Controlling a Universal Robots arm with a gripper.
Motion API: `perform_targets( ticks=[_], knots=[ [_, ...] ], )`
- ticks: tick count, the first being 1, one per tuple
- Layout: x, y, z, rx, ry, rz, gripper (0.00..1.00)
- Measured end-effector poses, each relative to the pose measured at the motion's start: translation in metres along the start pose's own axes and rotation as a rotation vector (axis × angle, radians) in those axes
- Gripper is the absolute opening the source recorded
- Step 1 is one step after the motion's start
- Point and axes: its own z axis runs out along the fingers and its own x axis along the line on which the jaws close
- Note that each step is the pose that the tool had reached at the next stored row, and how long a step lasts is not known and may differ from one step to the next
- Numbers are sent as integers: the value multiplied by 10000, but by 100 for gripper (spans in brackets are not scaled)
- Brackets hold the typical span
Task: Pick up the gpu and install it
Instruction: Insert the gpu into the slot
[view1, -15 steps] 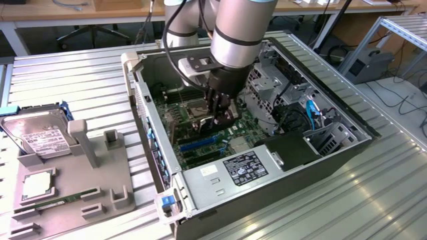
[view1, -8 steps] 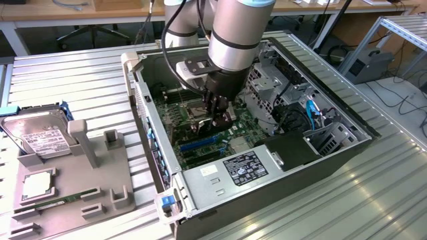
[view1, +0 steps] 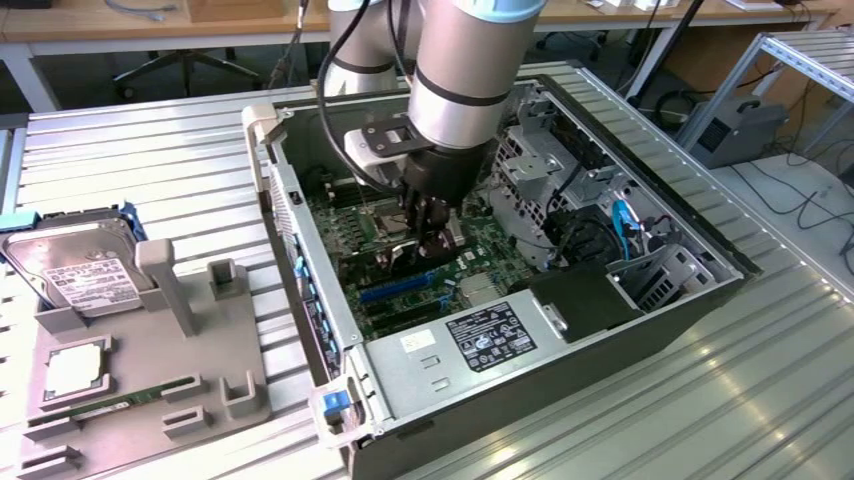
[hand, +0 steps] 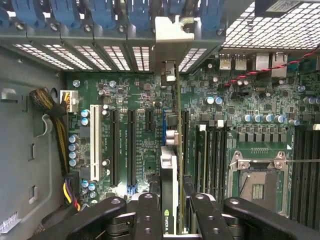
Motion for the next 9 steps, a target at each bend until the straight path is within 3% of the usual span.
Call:
perform_targets(
  ticks=[9],
  knots=[
    [1, 28, 38, 1, 1, -2, 27]
  ],
)
